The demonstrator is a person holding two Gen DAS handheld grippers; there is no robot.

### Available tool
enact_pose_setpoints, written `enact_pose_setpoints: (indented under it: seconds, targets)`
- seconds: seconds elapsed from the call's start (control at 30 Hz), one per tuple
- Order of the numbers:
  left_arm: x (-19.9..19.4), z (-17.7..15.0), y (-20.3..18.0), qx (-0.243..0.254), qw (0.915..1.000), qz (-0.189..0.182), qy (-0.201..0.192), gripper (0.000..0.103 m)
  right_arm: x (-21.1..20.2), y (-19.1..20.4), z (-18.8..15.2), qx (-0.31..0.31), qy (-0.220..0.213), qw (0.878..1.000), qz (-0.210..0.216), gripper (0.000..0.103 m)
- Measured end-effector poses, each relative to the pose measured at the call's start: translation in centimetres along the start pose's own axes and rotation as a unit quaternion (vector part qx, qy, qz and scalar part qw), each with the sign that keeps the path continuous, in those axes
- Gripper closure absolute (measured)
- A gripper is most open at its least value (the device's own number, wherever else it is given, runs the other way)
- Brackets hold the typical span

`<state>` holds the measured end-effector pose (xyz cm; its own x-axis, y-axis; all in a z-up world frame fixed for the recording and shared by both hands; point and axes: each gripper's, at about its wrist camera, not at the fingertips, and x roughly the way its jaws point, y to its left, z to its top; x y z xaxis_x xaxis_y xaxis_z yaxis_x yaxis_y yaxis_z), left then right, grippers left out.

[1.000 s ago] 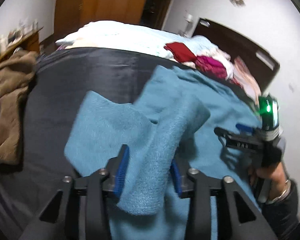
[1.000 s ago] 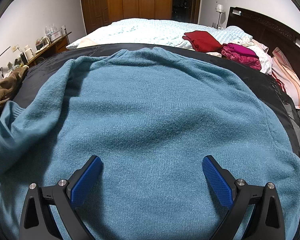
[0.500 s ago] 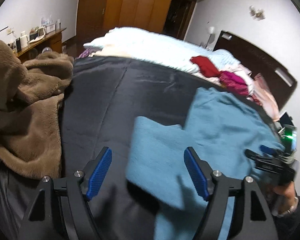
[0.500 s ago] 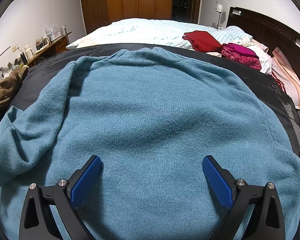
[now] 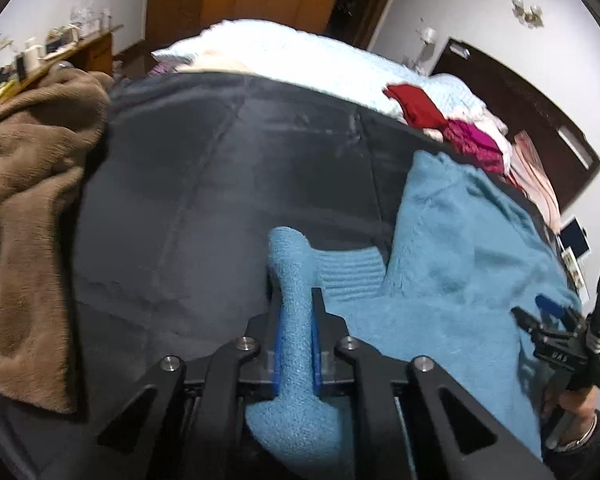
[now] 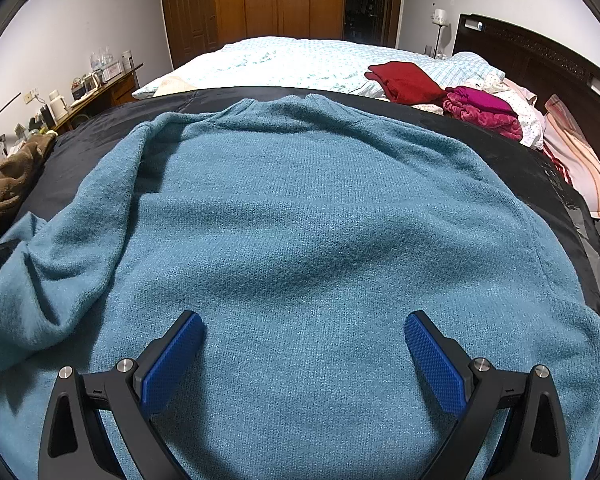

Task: Fold clothes
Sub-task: 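Grasp a sweater sleeve with the left gripper and pull it outward, then release the sleeve and press the sweater flat with the left gripper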

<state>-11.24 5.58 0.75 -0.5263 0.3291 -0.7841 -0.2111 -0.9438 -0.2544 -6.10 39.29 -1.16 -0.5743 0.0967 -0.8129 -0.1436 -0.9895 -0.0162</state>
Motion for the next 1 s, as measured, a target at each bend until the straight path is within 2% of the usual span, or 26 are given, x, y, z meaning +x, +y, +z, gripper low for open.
enact_pose_setpoints:
  seconds: [0.1,0.2,0.27,0.33,0.5,0.6,0.7,0.77,0.83,0.93,1.0]
  targets:
    - [-3.4,0.7,0.5,-0.015,0.9986,0.010,-0.050,0.092,0.0,0.0,0.0,0.000,0.000,1.000,0.000,0.001]
    - [-8.2,1.7,1.6,-0.030,0.9914,0.046,-0.119,0.092,0.0,0.0,0.0,0.000,0.000,1.000,0.001,0.001]
    - [-11.4,2.2,2.4,-0.040,0.9824,0.078,-0.165,0.092,0.0,0.0,0.0,0.001,0.000,1.000,0.001,0.001]
    - [-14.9,2.6,3.7,-0.049,0.9682,0.119,-0.214,0.092,0.0,-0.1,0.1,0.001,0.000,1.000,0.001,0.001]
    - [-18.9,3.2,6.9,-0.059,0.9414,0.209,-0.258,0.092,0.0,-0.2,0.1,0.001,0.000,1.000,0.001,0.001]
    - [-16.8,3.8,8.7,-0.054,0.9392,0.253,-0.226,0.091,0.0,-0.2,0.1,0.000,0.000,1.000,0.001,0.001]
    - [-12.4,4.1,10.2,-0.045,0.9404,0.296,-0.162,0.087,0.1,-0.2,0.1,0.000,0.000,1.000,0.001,0.001]
    - [-10.4,3.6,11.4,-0.067,0.9464,0.291,-0.123,0.085,0.1,-0.2,0.2,0.000,0.000,1.000,0.001,0.001]
    - [-9.8,3.1,12.2,-0.091,0.9487,0.282,-0.111,0.076,0.1,-0.2,0.2,0.000,0.000,1.000,0.001,0.001]
    - [-10.4,2.3,12.3,-0.110,0.9468,0.278,-0.120,0.061,0.0,-0.2,0.2,-0.001,0.000,1.000,0.000,0.001]
    - [-11.1,2.0,11.1,-0.106,0.9501,0.263,-0.129,0.058,0.0,-0.2,0.2,-0.002,0.001,1.000,0.000,0.001]
